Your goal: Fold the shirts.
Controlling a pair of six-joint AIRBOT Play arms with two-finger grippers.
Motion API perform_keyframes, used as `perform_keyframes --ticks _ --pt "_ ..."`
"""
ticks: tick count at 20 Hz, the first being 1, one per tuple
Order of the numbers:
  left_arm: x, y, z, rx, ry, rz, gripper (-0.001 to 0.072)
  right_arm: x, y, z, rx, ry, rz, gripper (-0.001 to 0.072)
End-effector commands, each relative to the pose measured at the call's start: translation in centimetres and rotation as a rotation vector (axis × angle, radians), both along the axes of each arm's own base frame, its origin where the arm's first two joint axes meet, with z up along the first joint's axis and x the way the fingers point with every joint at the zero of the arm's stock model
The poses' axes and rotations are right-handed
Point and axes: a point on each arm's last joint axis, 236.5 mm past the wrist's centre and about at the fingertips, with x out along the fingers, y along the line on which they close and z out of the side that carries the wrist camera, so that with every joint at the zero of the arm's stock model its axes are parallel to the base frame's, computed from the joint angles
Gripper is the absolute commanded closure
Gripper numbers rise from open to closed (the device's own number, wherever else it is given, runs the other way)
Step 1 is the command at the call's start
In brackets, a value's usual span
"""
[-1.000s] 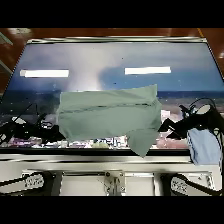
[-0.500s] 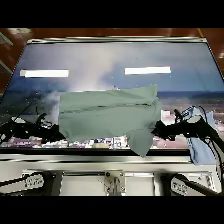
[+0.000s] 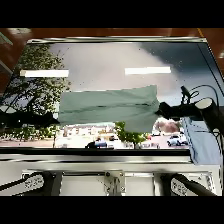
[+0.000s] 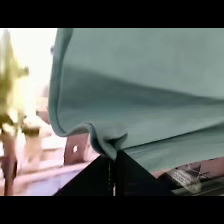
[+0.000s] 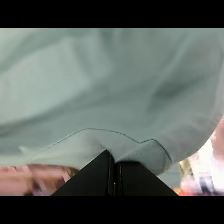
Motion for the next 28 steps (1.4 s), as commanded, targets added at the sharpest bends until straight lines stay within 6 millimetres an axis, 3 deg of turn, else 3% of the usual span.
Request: perform_keyframes --ticks 1,5,10,11,12,13,14,15,16,17,18,20,21,24,28 --pt "5.6 0.9 4.1 0.048 -0.133 0.027 0.0670 5.5 -0.9 3.7 0.006 -0.102 -0.054 0.0652" --pt "11.4 0.6 4.4 0.033 -0.141 0.050 0.0670 12.4 -1.0 3.6 0.089 -0.135 -0.101 0.0652" --pt "17.0 0.6 2.7 0.006 -0.118 0.090 0.0668 18.1 -0.7 -0.6 0.110 -0.113 -0.102 0.0643" --pt "17.6 0.5 2.2 0.003 -0.112 0.088 0.0663 19.0 -0.4 -1.7 0.102 -0.116 -0.101 0.0595" --pt "17.9 0.4 1.8 -0.002 -0.102 0.094 0.0616 19.9 -0.1 -2.7 0.094 -0.121 -0.100 0.0445" --pt "18.0 0.4 1.3 -0.004 -0.094 0.095 0.0507 20.3 0.2 -3.5 0.091 -0.118 -0.101 0.0288" --pt "17.9 0.3 1.0 -0.005 -0.085 0.093 0.0322 20.3 0.4 -4.1 0.081 -0.120 -0.082 0.0201" --pt "17.9 0.5 0.9 -0.004 -0.084 0.095 0.0199 20.0 0.2 -4.5 0.052 -0.127 -0.044 0.0189" --pt "17.8 0.9 1.1 -0.007 -0.082 0.098 0.0168 19.5 -0.6 -4.4 0.012 -0.133 -0.005 0.0188" --pt "17.5 1.3 1.5 -0.014 -0.073 0.096 0.0169 18.7 -2.3 -4.3 -0.057 -0.127 0.033 0.0071" --pt "17.1 1.8 1.9 -0.024 -0.059 0.090 0.0169 17.7 -4.2 -4.3 -0.128 -0.105 0.063 0.0009" --pt "15.8 2.2 2.8 -0.054 -0.015 0.057 0.0168 15.3 -8.0 -4.6 -0.209 -0.010 0.057 0.0008" --pt "15.0 2.1 3.3 -0.066 0.005 0.034 0.0169 14.3 -8.7 -4.9 -0.191 0.030 0.047 0.0008" --pt "13.8 1.2 4.6 -0.075 0.011 -0.021 0.0169 13.3 -7.4 -6.0 -0.061 0.101 0.029 0.0008" --pt "13.7 -0.8 6.1 -0.065 -0.023 -0.074 0.0169 14.6 -2.7 -7.5 0.080 0.089 0.045 0.0008"
